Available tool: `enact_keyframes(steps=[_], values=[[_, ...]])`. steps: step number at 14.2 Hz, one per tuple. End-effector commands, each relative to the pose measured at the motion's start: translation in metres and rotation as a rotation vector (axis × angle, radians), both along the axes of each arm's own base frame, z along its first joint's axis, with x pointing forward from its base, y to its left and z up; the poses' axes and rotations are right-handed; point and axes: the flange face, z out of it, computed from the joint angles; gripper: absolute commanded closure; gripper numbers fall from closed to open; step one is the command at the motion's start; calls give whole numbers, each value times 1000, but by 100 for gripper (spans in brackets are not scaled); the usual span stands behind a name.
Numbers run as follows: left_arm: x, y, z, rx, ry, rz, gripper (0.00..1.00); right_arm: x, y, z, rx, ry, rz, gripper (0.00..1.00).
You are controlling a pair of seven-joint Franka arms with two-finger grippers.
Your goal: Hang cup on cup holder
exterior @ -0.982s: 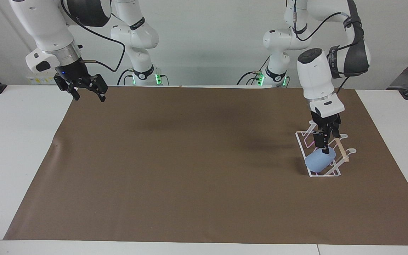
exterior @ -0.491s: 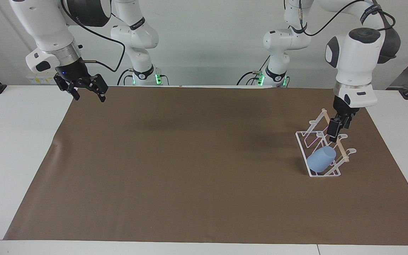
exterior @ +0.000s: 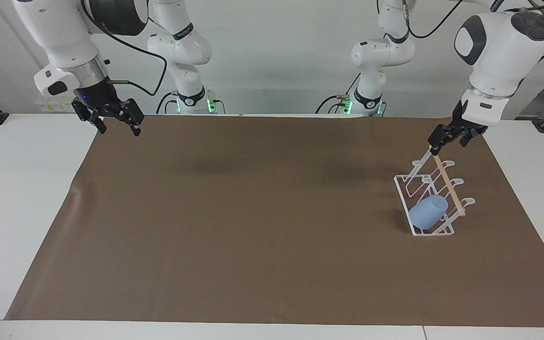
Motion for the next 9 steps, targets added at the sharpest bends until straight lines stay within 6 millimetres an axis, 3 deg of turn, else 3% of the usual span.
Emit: enact_keyframes(steps=[1, 3, 9], values=[[-10, -1, 19, -20, 54, -156, 0, -7, -2, 1, -12, -4, 15, 0], [-18, 1, 14, -17, 56, -154, 0, -6, -1, 1, -13, -5, 16, 0], [-14, -1, 19, -15, 33, -159, 0, -7, -2, 1, -12, -4, 15, 0]])
